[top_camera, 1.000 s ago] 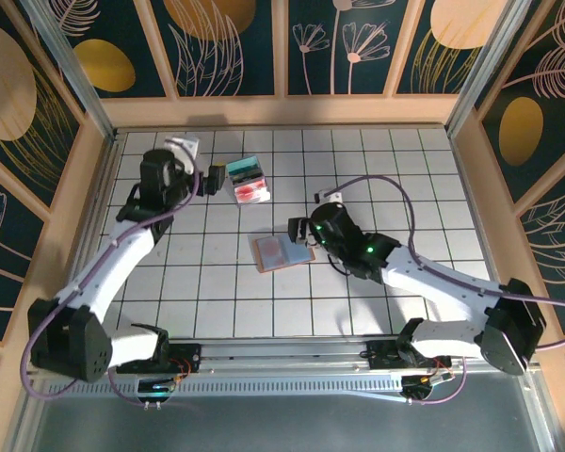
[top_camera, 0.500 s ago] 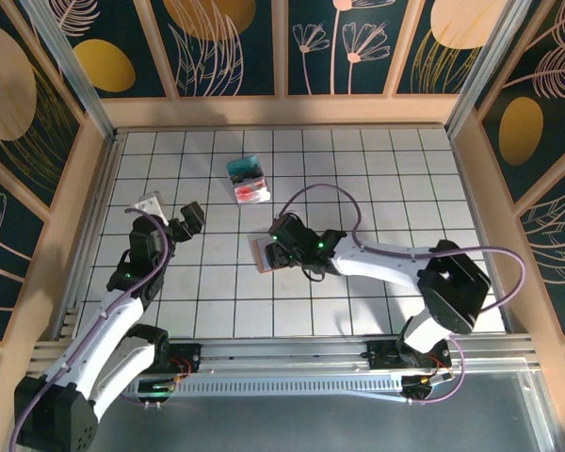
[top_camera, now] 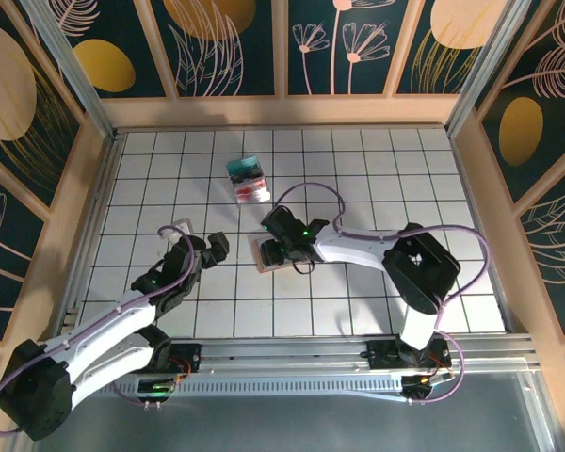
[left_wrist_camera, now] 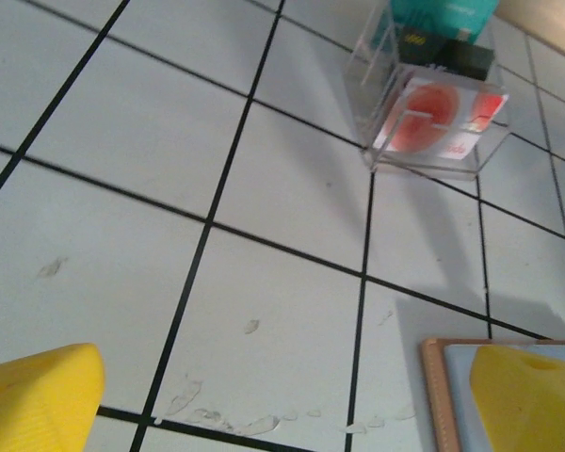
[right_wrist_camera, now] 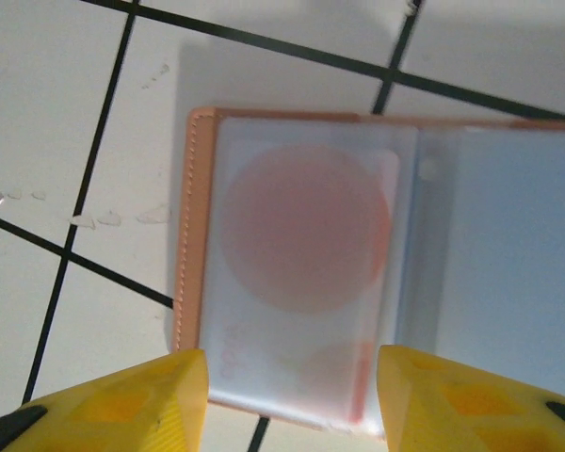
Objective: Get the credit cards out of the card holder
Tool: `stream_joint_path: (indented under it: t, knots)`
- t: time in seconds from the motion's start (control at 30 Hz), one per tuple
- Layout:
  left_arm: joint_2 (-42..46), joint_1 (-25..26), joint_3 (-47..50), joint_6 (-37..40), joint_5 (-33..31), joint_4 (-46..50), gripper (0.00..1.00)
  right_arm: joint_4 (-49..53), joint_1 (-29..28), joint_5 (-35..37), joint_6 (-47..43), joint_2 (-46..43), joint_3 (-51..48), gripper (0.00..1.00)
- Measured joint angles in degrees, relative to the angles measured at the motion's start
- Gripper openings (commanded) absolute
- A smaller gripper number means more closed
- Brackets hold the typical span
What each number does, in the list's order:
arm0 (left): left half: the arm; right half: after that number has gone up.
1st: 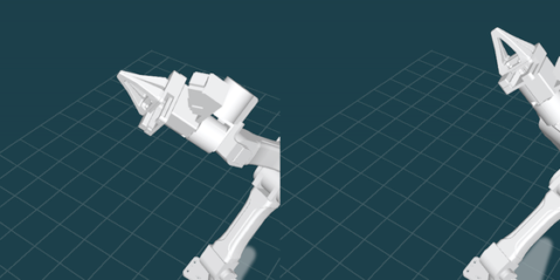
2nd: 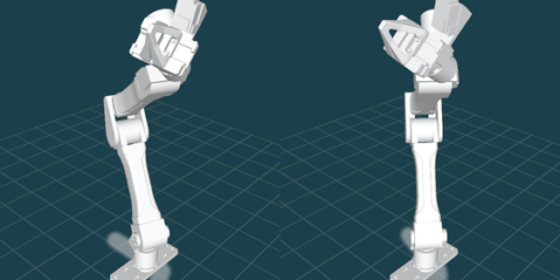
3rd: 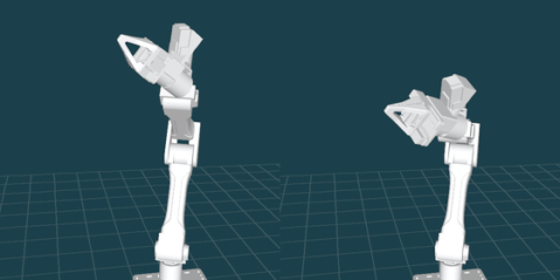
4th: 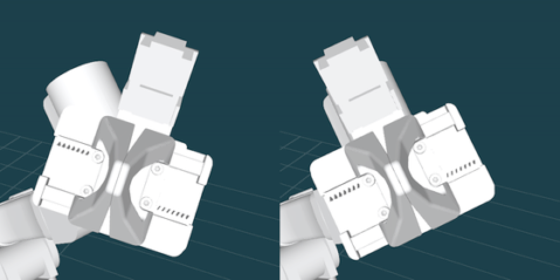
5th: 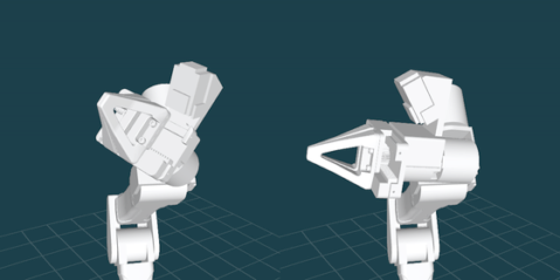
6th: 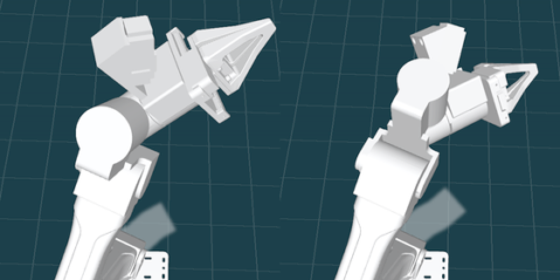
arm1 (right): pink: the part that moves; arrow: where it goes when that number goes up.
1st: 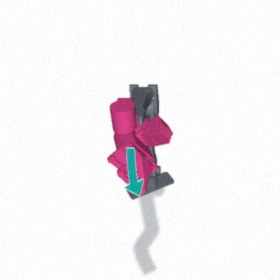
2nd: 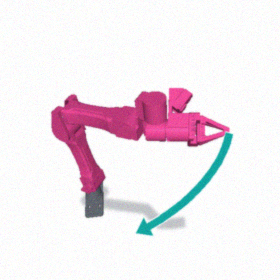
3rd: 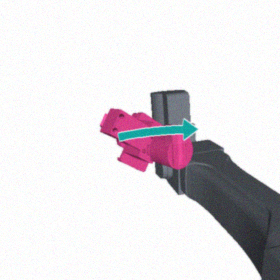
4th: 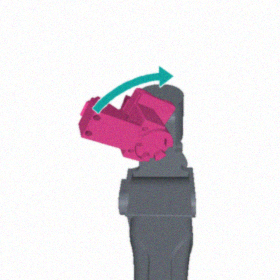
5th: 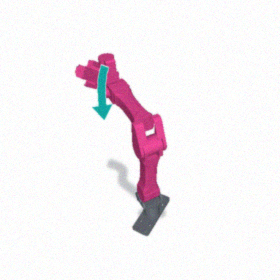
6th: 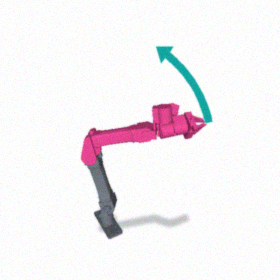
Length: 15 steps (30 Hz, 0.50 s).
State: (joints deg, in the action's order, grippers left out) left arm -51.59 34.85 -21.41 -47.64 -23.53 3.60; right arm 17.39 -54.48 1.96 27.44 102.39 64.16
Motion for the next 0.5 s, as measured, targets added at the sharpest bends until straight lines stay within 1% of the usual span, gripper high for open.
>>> stream_joint_path:
  t: [0.23,0.4,0.5]
  knots:
    - [-1.60,0.00,0.31,-3.85,-2.34,-0.81,0.99,1.97,-1.90,4.33,-1.88,4.24,5.05,0.53]
    - [-1.62,0.00,0.59,-5.49,-2.99,-1.16,0.99,2.78,-2.23,5.90,-2.45,5.81,5.53,0.57]
    - [-1.62,0.00,0.81,-6.05,-3.41,-1.27,0.99,3.06,-2.27,6.01,-2.97,6.38,5.53,0.58]
